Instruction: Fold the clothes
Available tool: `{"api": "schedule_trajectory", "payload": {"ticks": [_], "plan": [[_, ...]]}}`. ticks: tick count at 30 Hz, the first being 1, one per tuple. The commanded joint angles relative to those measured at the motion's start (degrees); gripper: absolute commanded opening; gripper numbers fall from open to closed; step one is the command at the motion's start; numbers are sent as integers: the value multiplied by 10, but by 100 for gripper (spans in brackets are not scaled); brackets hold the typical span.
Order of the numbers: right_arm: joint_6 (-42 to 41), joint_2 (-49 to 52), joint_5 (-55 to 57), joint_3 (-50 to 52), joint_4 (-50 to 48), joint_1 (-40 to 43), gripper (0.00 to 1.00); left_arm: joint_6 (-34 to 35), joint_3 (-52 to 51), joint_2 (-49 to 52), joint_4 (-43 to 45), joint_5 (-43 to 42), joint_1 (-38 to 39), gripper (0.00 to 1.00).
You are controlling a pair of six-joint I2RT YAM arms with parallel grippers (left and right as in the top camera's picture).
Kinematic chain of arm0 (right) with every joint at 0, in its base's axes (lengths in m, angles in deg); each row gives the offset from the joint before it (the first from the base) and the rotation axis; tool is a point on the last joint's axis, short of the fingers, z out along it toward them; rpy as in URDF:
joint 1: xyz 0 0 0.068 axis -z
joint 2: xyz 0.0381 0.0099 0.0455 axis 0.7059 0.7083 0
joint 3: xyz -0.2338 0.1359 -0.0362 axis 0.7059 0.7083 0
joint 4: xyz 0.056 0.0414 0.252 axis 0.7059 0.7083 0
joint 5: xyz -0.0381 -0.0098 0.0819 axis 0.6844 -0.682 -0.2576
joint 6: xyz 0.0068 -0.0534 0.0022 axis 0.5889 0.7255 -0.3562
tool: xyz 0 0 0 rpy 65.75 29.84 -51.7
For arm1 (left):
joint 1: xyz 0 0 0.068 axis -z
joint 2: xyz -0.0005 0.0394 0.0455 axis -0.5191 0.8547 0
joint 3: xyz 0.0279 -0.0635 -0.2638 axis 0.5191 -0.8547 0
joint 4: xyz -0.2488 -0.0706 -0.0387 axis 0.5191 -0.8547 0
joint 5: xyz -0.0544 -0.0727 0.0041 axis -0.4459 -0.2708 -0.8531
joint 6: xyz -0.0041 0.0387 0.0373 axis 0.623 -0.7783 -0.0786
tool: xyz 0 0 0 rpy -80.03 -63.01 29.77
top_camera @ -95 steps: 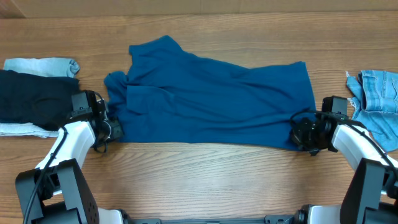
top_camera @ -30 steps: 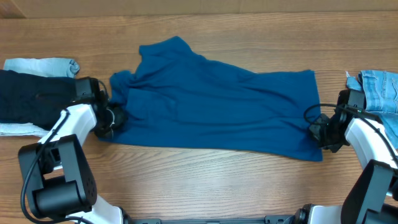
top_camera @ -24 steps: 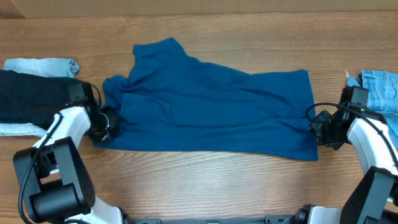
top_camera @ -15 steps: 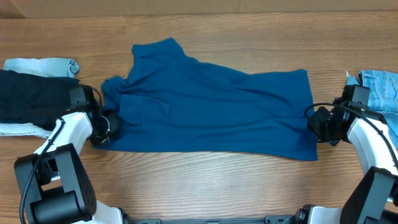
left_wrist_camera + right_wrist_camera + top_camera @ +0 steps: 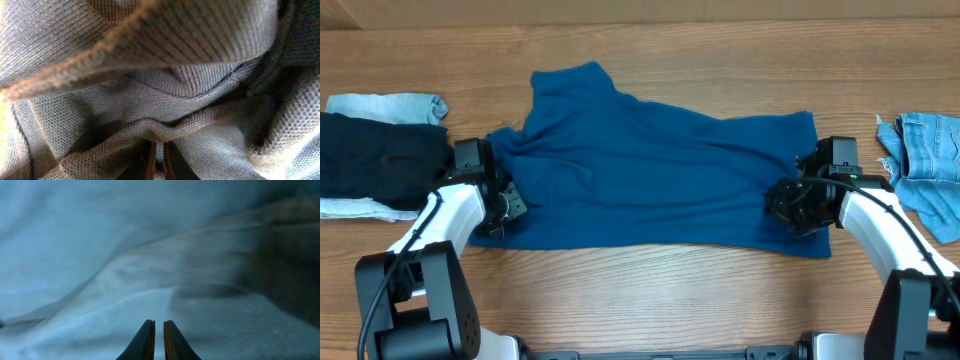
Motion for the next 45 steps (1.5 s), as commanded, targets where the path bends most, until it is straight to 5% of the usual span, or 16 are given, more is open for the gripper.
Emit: {"api": "schedule_trajectory", "payload": {"ticks": [1, 5, 8, 10, 12, 24, 28, 32, 35, 45], "plan": [[-23, 37, 29, 25, -16, 0, 9, -7, -48, 39, -15, 14, 4, 12], [-88, 68, 68, 57, -42, 1, 4, -11, -49, 39, -10, 16, 4, 12], [-207, 67, 149, 67, 26, 28, 4, -10, -53, 39, -16, 20, 3, 10], [-208, 66, 151, 67, 60, 75, 4, -10, -53, 39, -15, 20, 3, 10], [-182, 51, 184, 67, 86, 141, 4, -11, -53, 39, -20, 21, 3, 11], [-16, 20, 93, -20, 31, 104, 11, -63, -7, -5, -60, 16, 4, 13], [17, 1, 16, -111, 61, 104, 20, -76, 66, -90, -128, -34, 4, 23], [55, -4, 2, -233, 136, 102, 38, -91, 145, -150, -162, -101, 4, 44], [56, -4, 2, -294, 145, 102, 58, -115, 190, -155, -130, -147, 4, 51], [93, 94, -17, -312, 49, 103, 76, -144, 225, -10, 48, -215, 26, 57]]}}
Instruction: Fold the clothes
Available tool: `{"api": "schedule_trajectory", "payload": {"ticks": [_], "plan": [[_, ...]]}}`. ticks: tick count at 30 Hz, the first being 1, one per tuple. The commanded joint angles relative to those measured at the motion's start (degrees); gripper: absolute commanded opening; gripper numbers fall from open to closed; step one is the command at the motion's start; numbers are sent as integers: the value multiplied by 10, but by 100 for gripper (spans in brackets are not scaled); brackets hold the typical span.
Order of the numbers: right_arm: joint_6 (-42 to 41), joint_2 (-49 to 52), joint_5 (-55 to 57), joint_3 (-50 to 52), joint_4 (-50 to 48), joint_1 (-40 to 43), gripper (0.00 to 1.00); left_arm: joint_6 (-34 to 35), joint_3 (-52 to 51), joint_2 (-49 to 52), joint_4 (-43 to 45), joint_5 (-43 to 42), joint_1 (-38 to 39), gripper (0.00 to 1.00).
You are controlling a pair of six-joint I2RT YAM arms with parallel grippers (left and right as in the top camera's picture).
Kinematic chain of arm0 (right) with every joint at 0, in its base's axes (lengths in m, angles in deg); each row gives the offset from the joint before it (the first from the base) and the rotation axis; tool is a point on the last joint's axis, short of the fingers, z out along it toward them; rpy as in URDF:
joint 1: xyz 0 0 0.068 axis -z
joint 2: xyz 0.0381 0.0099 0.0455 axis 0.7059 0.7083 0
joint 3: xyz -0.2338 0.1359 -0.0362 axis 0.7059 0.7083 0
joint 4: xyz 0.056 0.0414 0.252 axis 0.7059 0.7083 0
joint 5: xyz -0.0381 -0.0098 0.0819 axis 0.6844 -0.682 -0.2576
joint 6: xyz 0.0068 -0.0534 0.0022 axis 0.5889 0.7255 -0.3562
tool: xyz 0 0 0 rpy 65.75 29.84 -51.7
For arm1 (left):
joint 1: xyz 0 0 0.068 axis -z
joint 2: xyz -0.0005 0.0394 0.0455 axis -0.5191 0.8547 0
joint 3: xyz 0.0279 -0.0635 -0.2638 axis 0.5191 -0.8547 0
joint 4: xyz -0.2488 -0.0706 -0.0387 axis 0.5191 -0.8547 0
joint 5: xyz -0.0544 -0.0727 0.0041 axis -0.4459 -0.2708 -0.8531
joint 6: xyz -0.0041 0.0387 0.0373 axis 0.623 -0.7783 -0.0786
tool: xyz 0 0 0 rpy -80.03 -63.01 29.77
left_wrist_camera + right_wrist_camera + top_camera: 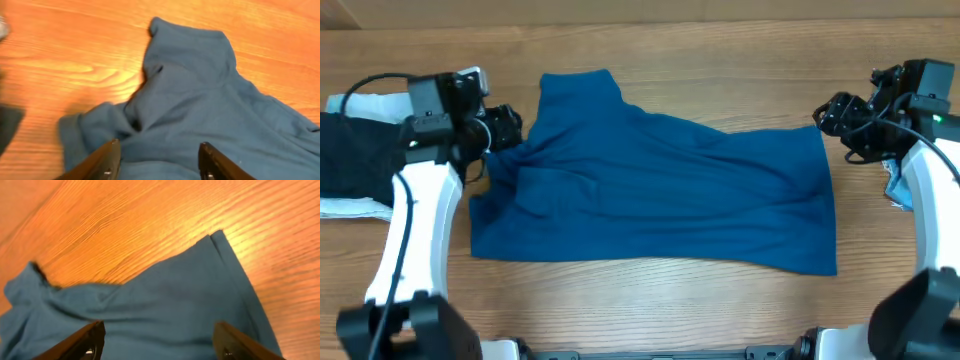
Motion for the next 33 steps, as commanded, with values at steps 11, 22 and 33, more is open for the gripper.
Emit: {"api": "schedule_trajectory", "payload": {"ticks": [11, 22, 33], "plan": [[41, 128, -49, -10, -128, -1, 80, -40, 242, 308, 42, -100, 26, 61], [42, 128, -49, -10, -120, -1, 79, -5, 330, 460, 105, -66, 33, 59], [42, 128, -49, -10, -110, -1, 79, 18, 330, 511, 190, -35, 55, 45]]}}
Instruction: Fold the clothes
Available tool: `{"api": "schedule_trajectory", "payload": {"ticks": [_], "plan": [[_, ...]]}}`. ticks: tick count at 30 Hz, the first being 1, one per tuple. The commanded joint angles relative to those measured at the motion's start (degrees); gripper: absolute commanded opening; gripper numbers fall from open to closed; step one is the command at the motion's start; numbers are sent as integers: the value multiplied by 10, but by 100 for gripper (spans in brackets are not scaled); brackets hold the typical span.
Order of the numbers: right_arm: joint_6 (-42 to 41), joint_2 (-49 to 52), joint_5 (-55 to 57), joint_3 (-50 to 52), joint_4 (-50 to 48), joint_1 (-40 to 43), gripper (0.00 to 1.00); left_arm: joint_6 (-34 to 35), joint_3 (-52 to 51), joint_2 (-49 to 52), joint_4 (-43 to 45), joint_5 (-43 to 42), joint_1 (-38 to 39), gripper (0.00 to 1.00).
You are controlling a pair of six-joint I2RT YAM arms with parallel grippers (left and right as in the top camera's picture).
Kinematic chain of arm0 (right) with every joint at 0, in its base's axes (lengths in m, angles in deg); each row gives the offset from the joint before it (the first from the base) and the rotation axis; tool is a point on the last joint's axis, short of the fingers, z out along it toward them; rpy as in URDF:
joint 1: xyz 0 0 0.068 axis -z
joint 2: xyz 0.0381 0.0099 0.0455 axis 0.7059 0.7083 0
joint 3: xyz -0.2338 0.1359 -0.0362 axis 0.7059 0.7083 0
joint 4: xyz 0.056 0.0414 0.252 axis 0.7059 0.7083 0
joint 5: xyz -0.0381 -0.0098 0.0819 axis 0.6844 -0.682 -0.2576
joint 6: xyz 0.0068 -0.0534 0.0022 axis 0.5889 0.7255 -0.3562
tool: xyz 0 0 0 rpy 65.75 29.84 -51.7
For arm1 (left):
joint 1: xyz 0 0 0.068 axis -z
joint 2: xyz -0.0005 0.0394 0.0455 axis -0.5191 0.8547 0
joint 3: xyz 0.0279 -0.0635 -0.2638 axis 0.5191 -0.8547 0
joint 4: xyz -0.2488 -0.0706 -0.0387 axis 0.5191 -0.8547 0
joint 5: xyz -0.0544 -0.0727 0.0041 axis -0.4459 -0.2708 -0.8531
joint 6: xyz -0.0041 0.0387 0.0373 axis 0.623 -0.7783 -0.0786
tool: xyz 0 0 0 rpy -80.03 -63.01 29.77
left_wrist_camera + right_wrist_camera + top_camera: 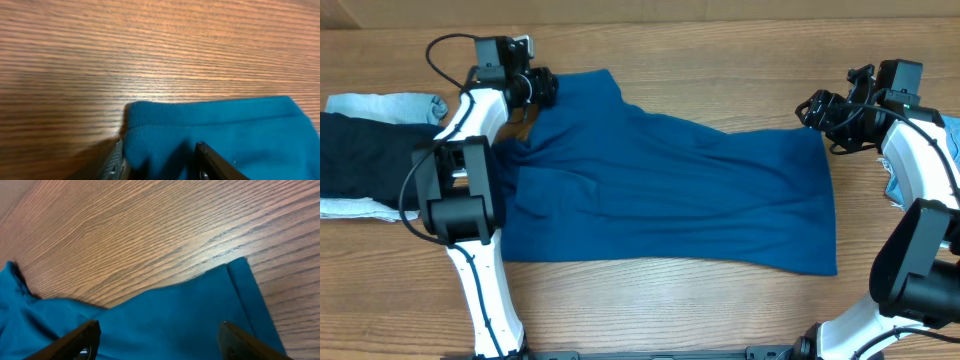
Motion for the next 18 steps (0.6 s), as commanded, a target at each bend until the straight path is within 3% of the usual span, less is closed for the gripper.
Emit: {"api": "schedule_trajectory", "payload": {"ticks": [1, 5, 6, 11, 18], "plan": [[5, -1, -5, -10, 4, -1, 79, 19, 13, 28, 11, 13, 9, 38], [5, -1, -5, -10, 6, -1, 78, 18, 24, 27, 11, 13, 5, 7], [5, -1, -5, -10, 7, -1, 78, 18, 34, 25, 10, 12, 3, 4], [5, -1, -5, -10, 16, -1, 77, 10, 135, 18, -42, -17, 0, 4], [5, -1, -5, -10, 17, -1, 77, -71, 314, 18, -241, -23, 8, 4]]}}
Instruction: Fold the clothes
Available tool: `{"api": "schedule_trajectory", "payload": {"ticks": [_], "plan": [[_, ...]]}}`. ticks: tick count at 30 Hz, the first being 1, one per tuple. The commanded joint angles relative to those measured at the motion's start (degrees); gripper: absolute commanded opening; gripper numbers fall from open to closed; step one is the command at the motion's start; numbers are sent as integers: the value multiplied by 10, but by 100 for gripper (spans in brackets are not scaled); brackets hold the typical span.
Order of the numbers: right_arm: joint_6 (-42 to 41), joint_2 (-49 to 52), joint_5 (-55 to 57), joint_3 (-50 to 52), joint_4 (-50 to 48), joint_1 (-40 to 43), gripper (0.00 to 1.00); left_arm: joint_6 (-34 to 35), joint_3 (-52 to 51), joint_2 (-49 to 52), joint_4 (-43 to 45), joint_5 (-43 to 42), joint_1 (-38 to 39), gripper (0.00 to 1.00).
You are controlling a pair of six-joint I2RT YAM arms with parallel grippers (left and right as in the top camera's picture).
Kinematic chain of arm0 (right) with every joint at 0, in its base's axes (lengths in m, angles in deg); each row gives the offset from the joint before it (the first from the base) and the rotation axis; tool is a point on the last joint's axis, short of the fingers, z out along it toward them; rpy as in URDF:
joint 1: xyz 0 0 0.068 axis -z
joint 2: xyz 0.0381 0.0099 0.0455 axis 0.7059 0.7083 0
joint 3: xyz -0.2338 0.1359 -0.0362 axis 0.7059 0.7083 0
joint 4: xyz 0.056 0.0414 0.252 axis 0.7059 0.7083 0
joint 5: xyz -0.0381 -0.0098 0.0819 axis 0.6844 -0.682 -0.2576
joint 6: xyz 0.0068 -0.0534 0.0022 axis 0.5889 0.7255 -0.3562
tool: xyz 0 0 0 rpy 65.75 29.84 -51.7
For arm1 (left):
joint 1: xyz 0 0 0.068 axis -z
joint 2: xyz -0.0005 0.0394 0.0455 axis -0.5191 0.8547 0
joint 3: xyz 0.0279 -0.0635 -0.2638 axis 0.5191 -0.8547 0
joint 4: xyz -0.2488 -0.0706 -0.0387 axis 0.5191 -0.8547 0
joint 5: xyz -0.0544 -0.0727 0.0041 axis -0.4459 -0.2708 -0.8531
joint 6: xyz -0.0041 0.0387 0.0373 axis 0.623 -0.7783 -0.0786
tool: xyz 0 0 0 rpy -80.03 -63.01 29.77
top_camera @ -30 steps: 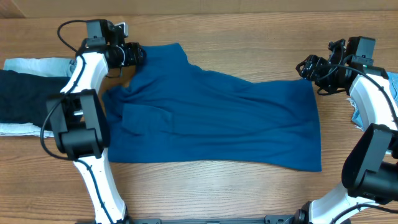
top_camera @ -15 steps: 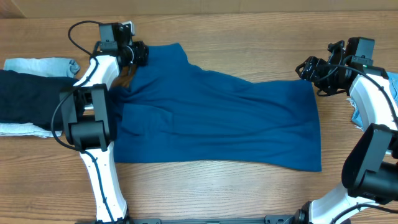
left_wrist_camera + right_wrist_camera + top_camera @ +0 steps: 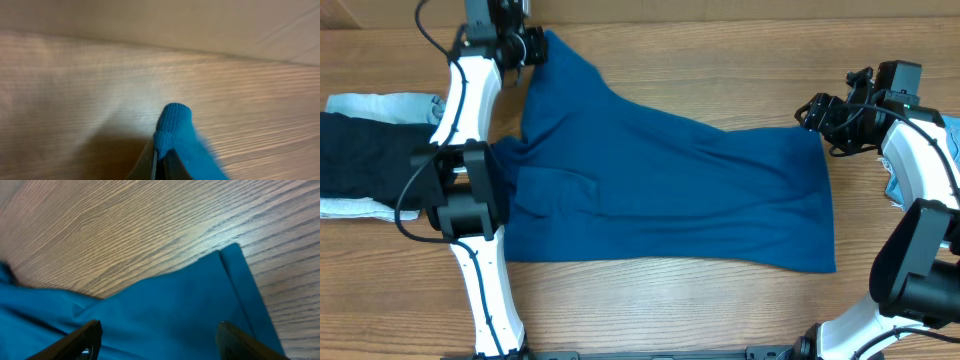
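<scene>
A blue shirt (image 3: 660, 190) lies spread across the wooden table, one corner stretched to the far left. My left gripper (image 3: 532, 44) is shut on that corner; in the left wrist view the blue fabric (image 3: 172, 125) bunches out from between the closed fingertips of the gripper (image 3: 161, 160). My right gripper (image 3: 817, 112) hovers open just past the shirt's far right corner (image 3: 230, 255); its fingers (image 3: 85, 336) stand wide apart above the cloth, touching nothing.
A black garment (image 3: 365, 160) lies at the left over a white one, with a pale blue garment (image 3: 390, 104) behind it. Light denim clothes (image 3: 948, 160) lie at the right edge. The table's back edge (image 3: 720, 22) runs right behind the left gripper.
My left gripper was open at the shirt's far left corner; now it is shut on that corner and sits further back, the corner pulled out with it. The right gripper has barely moved.
Both grippers were shut in the shirt's near side edges. Then both stood open, further back beside the shirt. The left one then reached the far left corner, the right one the far right corner. Now the left holds its corner, drawn toward the back edge.
</scene>
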Motion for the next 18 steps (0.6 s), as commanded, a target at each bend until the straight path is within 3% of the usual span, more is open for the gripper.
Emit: {"api": "schedule_trajectory", "payload": {"ticks": [1, 6, 12, 18], "plan": [[5, -1, -5, -10, -1, -1, 77, -74, 87, -3, -91, -7, 7, 4], [5, -1, -5, -10, -1, -1, 77, -130, 103, -3, -250, -7, 30, 4], [5, -1, -5, -10, 1, -1, 77, -130, 103, -3, -445, 20, 41, 4], [5, -1, -5, -10, 3, -1, 78, -129, 103, -3, -560, 34, 41, 4]]}}
